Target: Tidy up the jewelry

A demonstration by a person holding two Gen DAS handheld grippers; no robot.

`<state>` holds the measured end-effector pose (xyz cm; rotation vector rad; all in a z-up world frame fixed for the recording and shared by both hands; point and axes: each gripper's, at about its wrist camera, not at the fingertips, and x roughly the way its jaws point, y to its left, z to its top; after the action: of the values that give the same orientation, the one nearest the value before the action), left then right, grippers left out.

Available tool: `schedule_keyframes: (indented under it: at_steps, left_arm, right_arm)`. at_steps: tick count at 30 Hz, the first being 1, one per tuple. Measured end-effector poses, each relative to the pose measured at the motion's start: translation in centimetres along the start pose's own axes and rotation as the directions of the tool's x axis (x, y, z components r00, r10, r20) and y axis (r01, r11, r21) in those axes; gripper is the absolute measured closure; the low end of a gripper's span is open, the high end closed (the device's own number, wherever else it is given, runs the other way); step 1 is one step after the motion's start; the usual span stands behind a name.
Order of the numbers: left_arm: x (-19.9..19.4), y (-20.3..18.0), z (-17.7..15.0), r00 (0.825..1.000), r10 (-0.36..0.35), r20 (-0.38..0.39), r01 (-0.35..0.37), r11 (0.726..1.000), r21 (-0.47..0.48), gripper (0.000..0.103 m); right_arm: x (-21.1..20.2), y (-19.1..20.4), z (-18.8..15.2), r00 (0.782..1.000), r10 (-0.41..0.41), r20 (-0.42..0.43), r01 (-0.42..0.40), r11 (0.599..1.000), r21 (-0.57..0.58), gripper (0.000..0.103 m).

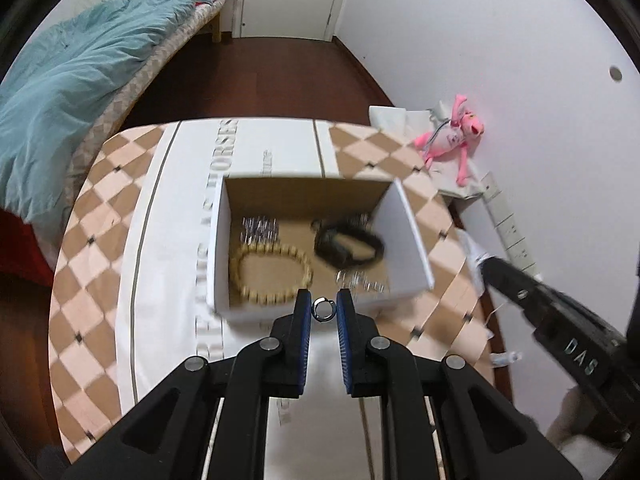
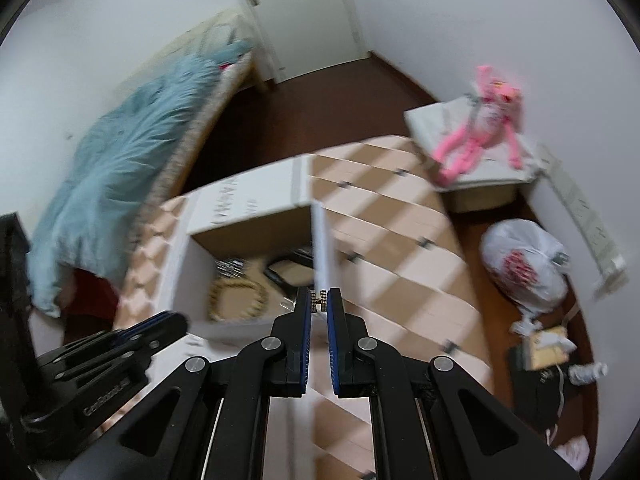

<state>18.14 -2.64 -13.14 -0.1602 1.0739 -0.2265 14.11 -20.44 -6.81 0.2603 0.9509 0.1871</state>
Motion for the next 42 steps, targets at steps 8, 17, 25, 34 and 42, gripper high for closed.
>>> schedule_keyframes:
  at_steps: [8,17,25,34,42]
  left_arm:
    - [3.1,2.5,5.3,0.996,0.03,-0.081,-0.032,0.999,-0.023,0.093]
    - [4.3,3.6,7.7,0.987,0.087,-0.137,-0.094,0.994,-0.051,0.09]
    - [2.3,4.5,7.8,0.981,0.17,-0.089,-0.176,0.982,-0.065,0.037]
    - [0.4,4.7,4.7,0.964,0.262,-0.045,-0.264,0.963,-0.061,0.004]
    - [-1.0,4.2,1.4,0.952,0.306,-0.016,-0.306,0.95,-0.064,0.001]
  right_arm:
    - [6.7,2.9,5.4,0.982,0.032,-0.187,-0.047,0.996,-0.078,0.095]
    - [11.1,3.1,6.8,0.946,-0.005,-0.324,-0.031,0.994,-0.106,0.093]
    - [9.6,2.5,7.5,0.955,-0.018,-0.295,-0.013,0.995,-0.101,0.091]
    - [6.3,2.5,5.5,0.958,-0.195,-0.21,0.16,0.972,-0.175,0.01]
    - [4.5,1.4,2.3,0.935,-0.287,-0.209,0.253,0.952,-0.173,0.004]
